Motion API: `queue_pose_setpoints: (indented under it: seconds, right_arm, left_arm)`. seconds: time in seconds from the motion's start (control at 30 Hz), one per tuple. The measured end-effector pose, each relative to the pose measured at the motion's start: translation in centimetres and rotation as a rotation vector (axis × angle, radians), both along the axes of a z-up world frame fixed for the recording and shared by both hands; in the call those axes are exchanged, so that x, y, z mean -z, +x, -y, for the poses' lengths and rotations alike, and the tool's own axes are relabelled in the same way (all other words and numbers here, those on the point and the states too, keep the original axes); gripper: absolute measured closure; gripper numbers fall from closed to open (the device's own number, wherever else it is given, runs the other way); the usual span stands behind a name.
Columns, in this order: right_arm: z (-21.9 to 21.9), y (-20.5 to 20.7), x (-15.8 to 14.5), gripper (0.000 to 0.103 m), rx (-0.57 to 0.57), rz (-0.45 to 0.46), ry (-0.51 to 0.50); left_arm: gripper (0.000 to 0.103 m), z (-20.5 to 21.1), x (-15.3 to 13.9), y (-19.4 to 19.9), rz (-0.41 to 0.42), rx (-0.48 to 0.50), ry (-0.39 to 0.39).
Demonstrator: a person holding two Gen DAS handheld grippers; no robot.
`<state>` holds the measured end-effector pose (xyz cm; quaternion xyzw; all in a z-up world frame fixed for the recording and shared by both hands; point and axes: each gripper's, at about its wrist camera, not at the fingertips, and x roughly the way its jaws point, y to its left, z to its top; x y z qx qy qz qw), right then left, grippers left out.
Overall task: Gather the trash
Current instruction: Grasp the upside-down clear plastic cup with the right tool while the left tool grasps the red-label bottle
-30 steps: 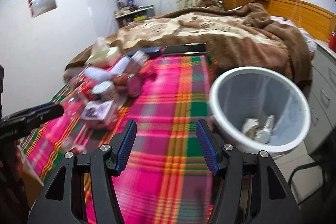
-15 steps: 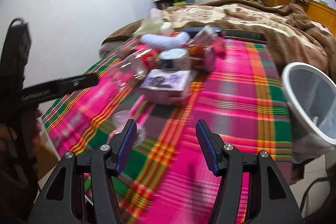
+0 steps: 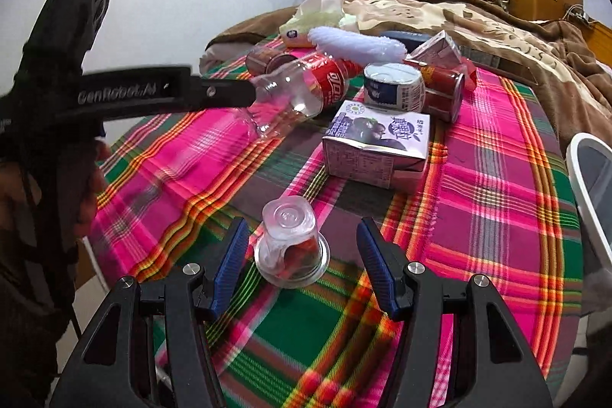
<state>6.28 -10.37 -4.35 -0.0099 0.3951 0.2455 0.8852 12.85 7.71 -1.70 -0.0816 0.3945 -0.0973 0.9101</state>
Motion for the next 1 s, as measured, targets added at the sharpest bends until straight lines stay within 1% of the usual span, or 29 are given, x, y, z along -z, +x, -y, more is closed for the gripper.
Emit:
queue_pose_setpoints:
  seconds: [0.1,0.13,0.2,0.27,0.33,0.4,0.53,0.6,0.73,0.9,1.0]
  right_arm:
    - [0.0,0.1,0.2,0.044,0.013,-0.018,0.004]
    - [0.1,0.2,0.1,0.052,0.025,-0.021,0.001]
    - [0.2,0.3,0.2,0.061,0.043,-0.030,-0.003]
    - [0.4,0.5,0.2,0.062,0.055,-0.040,-0.008]
    - [0.5,0.3,0.2,0.073,0.066,-0.043,-0.013]
    - [0.8,0.5,0.1,0.073,0.082,-0.040,-0.020]
    - [1.6,0.8,-0.3,0.073,0.114,-0.032,-0.026]
    - [2.3,1.2,-0.3,0.073,0.134,-0.034,-0.024]
    - [3.4,1.8,-0.4,0.073,0.171,-0.036,-0.023]
    - [4.4,2.3,-0.7,0.073,0.212,-0.030,-0.022]
    - [4.9,2.4,-0.8,0.073,0.230,-0.033,-0.013]
  left_arm:
    - [0.036,0.1,0.2,1.3,-0.009,0.014,-0.002]
    - [0.036,0.2,0.3,1.8,-0.012,0.020,-0.007]
    - [0.035,0.2,0.4,2.7,-0.024,0.023,-0.015]
    - [0.035,0.4,0.5,3.6,-0.031,0.030,-0.018]
    - [0.030,0.6,0.6,4.4,-0.030,0.043,-0.013]
    - [0.023,0.8,0.6,5.3,-0.036,0.050,-0.014]
    - [0.022,1.2,1.2,7.2,-0.071,0.062,-0.011]
    - [0.022,1.4,1.3,7.7,-0.074,0.066,-0.012]
    - [0.022,1.8,2.0,9.0,-0.106,0.083,-0.036]
    - [0.022,2.7,2.6,9.8,-0.121,0.095,-0.006]
    - [0.023,2.8,3.1,10.1,-0.134,0.092,-0.006]
